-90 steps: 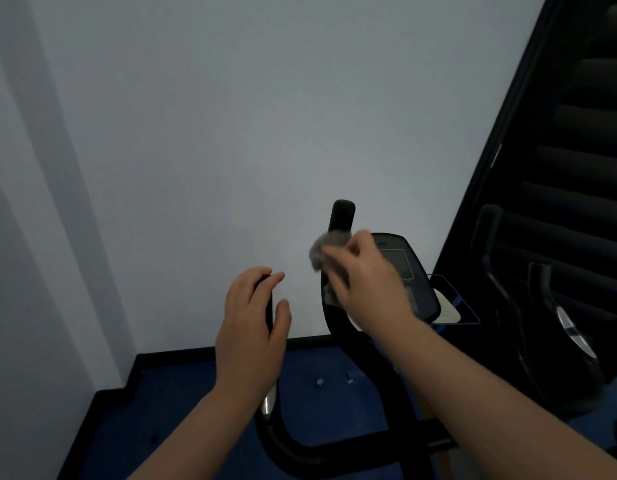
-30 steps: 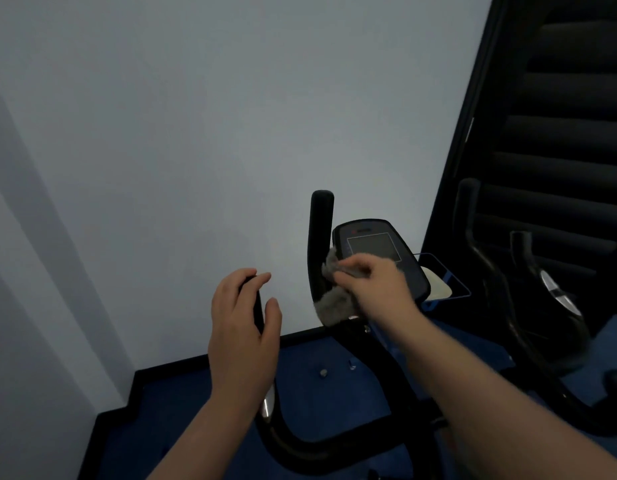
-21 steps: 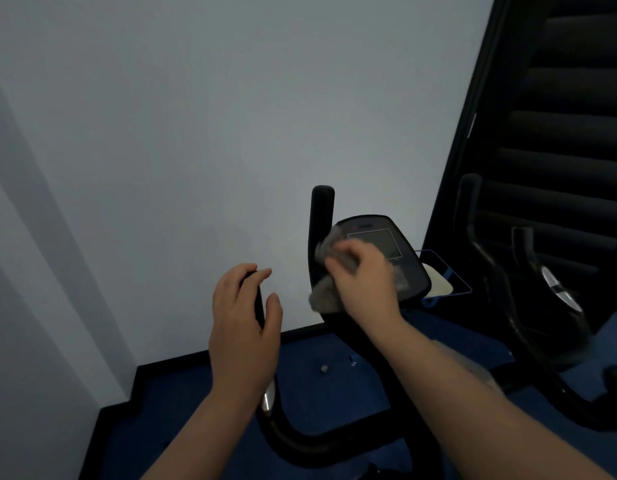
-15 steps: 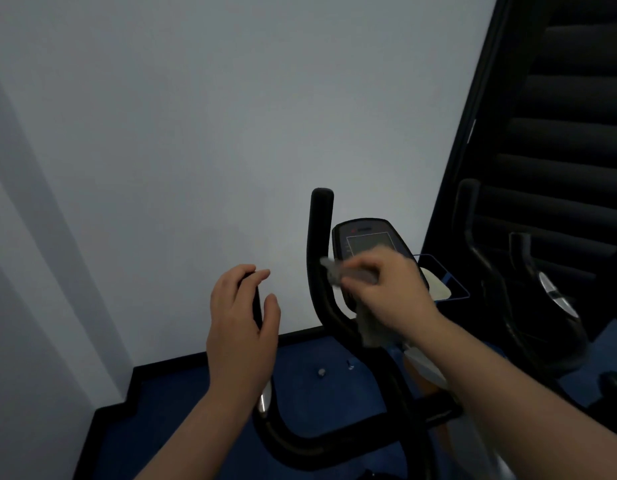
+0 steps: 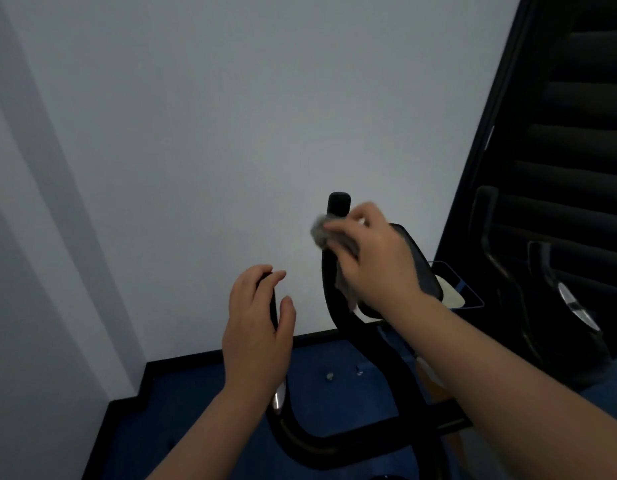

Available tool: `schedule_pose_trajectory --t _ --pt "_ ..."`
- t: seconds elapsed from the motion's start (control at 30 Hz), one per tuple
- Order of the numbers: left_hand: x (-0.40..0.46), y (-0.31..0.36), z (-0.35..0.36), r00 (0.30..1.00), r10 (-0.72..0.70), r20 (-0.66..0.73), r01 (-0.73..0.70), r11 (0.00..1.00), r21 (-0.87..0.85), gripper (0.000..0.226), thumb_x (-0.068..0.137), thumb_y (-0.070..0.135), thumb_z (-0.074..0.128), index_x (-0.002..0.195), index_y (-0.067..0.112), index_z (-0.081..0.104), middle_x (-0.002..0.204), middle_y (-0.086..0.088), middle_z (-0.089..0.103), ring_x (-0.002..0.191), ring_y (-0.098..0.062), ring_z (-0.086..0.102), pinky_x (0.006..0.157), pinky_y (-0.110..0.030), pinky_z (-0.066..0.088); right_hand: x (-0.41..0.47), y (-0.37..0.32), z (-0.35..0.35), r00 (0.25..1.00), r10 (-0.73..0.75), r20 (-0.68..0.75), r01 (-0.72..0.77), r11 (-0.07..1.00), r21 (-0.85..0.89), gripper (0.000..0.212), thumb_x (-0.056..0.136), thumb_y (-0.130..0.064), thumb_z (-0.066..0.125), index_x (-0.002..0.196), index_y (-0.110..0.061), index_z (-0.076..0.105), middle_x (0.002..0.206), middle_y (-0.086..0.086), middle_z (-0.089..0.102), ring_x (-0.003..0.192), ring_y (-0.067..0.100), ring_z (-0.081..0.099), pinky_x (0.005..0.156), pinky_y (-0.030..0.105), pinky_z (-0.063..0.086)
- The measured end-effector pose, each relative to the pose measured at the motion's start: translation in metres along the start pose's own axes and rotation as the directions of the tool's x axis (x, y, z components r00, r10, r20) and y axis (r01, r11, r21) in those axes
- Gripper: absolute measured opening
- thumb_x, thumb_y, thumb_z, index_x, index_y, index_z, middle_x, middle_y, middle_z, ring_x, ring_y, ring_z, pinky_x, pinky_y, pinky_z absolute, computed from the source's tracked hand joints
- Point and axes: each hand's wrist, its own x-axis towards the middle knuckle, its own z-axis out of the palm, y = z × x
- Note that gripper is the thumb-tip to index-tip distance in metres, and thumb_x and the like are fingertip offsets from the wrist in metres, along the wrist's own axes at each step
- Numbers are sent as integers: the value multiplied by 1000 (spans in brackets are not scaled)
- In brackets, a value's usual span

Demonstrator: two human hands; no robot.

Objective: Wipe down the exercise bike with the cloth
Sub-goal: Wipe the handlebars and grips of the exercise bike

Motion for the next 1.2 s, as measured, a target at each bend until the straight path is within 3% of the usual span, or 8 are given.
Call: schedule_pose_trajectory --t 0.1,0.33,0.5,0.63,0.73,0.9,1.03,1.2 --pt "0 1 0 1000 1 -6 -1 1000 3 34 94 20 51 127 21 57 133 15 42 127 4 34 78 0 32 31 -5 -6 986 -8 -169 8 1000 -1 21 88 -14 67 110 -15 70 107 7 55 79 21 58 61 35 52" --pt "1 -1 0 1000 -5 -10 5 1000 2 33 94 20 51 125 21 58 132 16 43 127 3 34 79 0 32 -26 11 18 994 88 61 -93 993 77 18 89 -15 66 107 -16 70 103 3 56 83 25 60 66 45 52" --pt "1 -1 2 1000 -8 -16 8 1000 -11 32 94 19 52 125 22 58 132 15 43 128 3 34 80 0 32 17 3 7 963 220 -155 -180 955 237 20 93 -22 61 111 -24 68 107 -9 48 90 4 53 79 31 48" --pt "1 -1 1 1000 -1 -15 1 1000 -13 32 93 17 53 125 21 58 132 15 44 128 2 35 83 3 31 48 2 5 949 314 -25 -304 934 190 21 97 -24 54 115 -21 64 112 -2 45 89 9 52 81 22 42" --pt "1 -1 1 1000 -1 -7 1 1000 -23 32 93 16 52 125 20 58 132 14 44 128 1 35 86 4 29 35 5 7 930 361 -68 -335 910 245 19 95 -20 57 113 -18 64 106 -1 48 84 4 49 75 5 36" --pt "1 -1 1 1000 -5 -11 4 1000 -28 31 93 15 53 124 20 59 131 14 44 128 -2 36 85 1 32 -10 16 17 859 512 4 -498 833 240 16 91 -19 63 106 -15 68 106 5 61 95 13 54 72 15 32" --pt "1 -1 1 1000 -5 -13 5 999 -44 31 93 16 53 123 20 59 130 13 45 127 -2 37 88 4 28 18 8 17 818 556 -149 -437 768 469 22 93 -21 62 114 -16 67 111 2 58 100 7 56 80 3 37" --pt "1 -1 1 1000 -9 -20 8 999 -40 31 92 17 52 122 19 59 130 11 46 126 -3 37 90 4 26 7 -2 32 801 590 -101 -431 685 588 27 93 -16 62 119 -16 65 110 1 58 97 -3 56 85 6 41"
